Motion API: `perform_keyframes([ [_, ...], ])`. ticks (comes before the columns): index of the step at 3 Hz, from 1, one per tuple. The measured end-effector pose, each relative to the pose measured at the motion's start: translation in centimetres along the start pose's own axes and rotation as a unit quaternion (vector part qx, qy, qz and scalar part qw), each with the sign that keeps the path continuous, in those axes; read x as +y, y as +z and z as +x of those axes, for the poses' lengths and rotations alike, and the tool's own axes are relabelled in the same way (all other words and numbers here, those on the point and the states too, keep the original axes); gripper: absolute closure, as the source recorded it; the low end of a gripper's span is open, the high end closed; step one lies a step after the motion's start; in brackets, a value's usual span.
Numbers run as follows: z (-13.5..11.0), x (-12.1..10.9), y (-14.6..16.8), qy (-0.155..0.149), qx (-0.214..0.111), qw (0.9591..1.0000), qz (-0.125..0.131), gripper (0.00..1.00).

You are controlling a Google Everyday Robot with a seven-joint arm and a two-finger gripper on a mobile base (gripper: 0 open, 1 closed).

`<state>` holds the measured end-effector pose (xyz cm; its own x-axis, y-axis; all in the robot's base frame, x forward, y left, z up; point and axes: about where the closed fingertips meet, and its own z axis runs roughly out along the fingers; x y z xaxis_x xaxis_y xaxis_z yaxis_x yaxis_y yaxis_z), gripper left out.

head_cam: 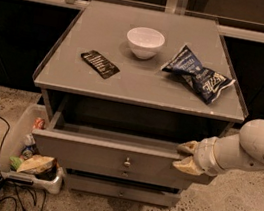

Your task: Open top drawer

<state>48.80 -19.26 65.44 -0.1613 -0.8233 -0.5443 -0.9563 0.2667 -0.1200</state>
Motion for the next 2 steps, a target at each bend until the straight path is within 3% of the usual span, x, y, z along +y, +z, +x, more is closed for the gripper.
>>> perform_keyframes([
  [1,0.91,1.10,-0.01,-0.001,-0.005,0.9999,-0.010,0.38],
  [2,0.69,1.12,-0.33,-0.001,-0.005,0.9999,-0.010,0.61],
])
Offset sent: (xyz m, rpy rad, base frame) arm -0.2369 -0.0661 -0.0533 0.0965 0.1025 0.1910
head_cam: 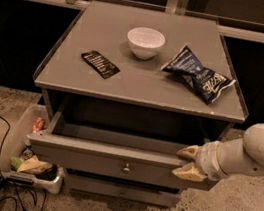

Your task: Open top drawer

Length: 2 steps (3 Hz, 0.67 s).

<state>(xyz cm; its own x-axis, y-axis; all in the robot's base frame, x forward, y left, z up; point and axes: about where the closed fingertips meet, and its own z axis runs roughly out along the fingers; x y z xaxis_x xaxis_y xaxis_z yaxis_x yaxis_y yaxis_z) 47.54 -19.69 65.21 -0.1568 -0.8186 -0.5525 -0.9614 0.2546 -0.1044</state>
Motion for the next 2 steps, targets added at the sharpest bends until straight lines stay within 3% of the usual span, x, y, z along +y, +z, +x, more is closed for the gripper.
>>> perform_keyframes([
  [1,0.45,0.97,-0.41,-0.001,-0.001,1.0000,-0.002,0.85],
  [2,0.49,1.42,-0.60,-0.002,-0.002,1.0000,-0.004,1.00],
])
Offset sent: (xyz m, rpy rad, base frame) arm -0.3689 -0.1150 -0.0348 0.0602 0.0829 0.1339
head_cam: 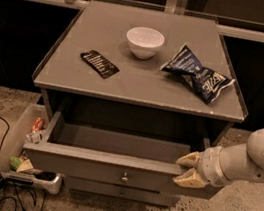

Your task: Open top drawer

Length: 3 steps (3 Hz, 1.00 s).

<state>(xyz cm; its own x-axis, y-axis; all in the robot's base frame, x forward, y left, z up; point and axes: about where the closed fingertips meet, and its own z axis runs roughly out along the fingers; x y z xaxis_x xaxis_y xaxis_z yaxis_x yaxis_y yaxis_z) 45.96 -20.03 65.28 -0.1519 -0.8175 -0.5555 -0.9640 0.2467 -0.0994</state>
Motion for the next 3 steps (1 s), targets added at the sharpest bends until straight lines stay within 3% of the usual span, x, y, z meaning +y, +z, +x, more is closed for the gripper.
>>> perform_keyframes([
  [2,0.74,1.89,-0.42,-0.001,-0.004,1.0000,-0.003,0.95],
  [3,0.74,1.89,-0.42,-0.001,-0.004,1.0000,-0.003,0.72],
])
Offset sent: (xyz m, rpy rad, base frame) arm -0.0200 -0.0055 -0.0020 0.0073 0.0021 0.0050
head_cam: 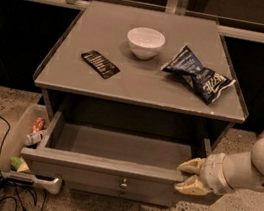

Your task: Open top drawer

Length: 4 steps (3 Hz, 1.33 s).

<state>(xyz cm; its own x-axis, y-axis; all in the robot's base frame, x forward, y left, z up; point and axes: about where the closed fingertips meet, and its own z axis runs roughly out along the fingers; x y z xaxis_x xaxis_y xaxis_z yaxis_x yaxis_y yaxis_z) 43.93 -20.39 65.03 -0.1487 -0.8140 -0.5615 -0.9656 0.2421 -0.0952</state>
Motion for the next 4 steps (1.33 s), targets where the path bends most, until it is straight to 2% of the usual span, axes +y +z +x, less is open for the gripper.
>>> perform_keyframes([
  [1,0.0,0.0,0.0,0.000,0.000,1.0000,0.000,0.48],
  [2,0.7,1.1,-0.3,0.000,-0.014,0.9999,-0.008,0.26],
  [3,0.6,1.1,-0.3,0.000,-0.014,0.9999,-0.008,0.26],
  [4,2.3,4.6,-1.4,-0.001,-0.029,0.9995,-0.016,0.50],
])
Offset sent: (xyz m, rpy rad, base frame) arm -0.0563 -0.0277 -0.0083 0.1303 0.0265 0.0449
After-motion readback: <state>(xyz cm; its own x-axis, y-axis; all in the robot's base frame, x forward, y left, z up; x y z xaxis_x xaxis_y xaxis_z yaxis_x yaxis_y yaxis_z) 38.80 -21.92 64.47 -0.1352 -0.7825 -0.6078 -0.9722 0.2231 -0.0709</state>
